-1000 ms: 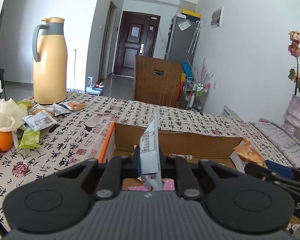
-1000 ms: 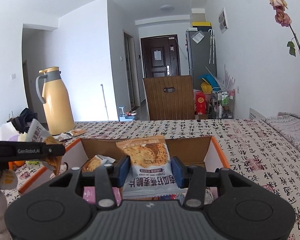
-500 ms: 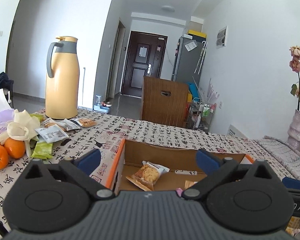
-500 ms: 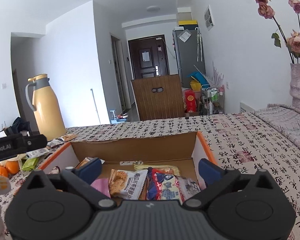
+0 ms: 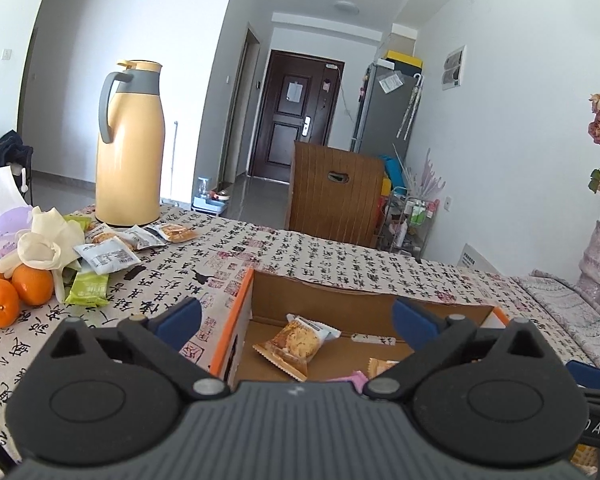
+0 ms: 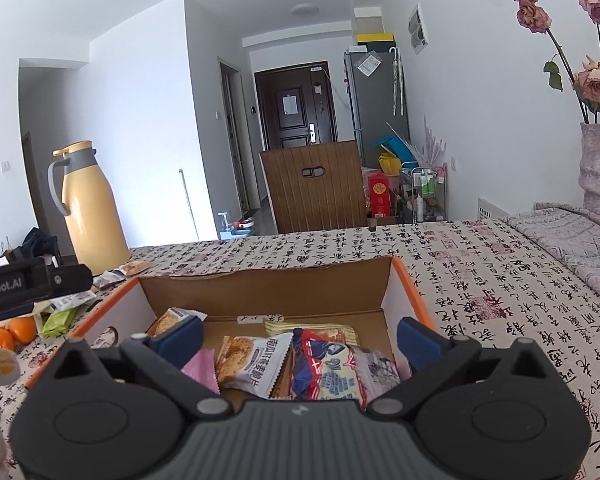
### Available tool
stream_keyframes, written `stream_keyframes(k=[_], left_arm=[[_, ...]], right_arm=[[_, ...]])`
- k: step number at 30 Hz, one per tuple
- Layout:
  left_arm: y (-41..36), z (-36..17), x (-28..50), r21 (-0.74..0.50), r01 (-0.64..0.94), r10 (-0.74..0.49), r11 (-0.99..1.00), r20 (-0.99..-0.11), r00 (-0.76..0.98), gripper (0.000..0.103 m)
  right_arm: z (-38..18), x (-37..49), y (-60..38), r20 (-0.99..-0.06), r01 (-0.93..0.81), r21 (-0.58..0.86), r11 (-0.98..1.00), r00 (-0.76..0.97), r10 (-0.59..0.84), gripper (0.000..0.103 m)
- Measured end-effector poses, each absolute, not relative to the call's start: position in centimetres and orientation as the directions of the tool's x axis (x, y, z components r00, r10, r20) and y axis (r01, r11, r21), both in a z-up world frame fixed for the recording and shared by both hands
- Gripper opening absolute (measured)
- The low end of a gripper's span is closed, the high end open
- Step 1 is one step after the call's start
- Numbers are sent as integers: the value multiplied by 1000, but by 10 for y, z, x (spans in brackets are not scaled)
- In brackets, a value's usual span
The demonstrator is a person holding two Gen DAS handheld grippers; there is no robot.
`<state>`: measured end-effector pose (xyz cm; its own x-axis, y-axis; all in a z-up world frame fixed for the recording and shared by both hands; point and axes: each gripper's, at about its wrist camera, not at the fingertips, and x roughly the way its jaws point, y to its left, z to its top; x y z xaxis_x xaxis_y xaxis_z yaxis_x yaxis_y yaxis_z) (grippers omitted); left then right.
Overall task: Organize snacks
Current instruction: 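Move both tools back over the snacks beside the box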
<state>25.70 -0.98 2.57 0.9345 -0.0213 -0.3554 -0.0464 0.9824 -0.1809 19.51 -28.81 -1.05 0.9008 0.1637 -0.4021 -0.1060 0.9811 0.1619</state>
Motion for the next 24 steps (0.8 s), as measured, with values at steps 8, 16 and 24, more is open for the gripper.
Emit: stream_keyframes(k=[8,16,24], left_arm=[[-7,44,232,-173,-36,-27,984,-345,938,103],[5,48,190,-180,-41,-27,983,-357,934,103],[13,36,146,-167,-22,-47,986,-393,918,103]], right_arm=[[7,168,-289,-388,-106,139,985,909,152,103],[8,125,-290,-401,-102,133,986,904,147,103],[9,76,-285,-400,-125,122,985,902,164,103]])
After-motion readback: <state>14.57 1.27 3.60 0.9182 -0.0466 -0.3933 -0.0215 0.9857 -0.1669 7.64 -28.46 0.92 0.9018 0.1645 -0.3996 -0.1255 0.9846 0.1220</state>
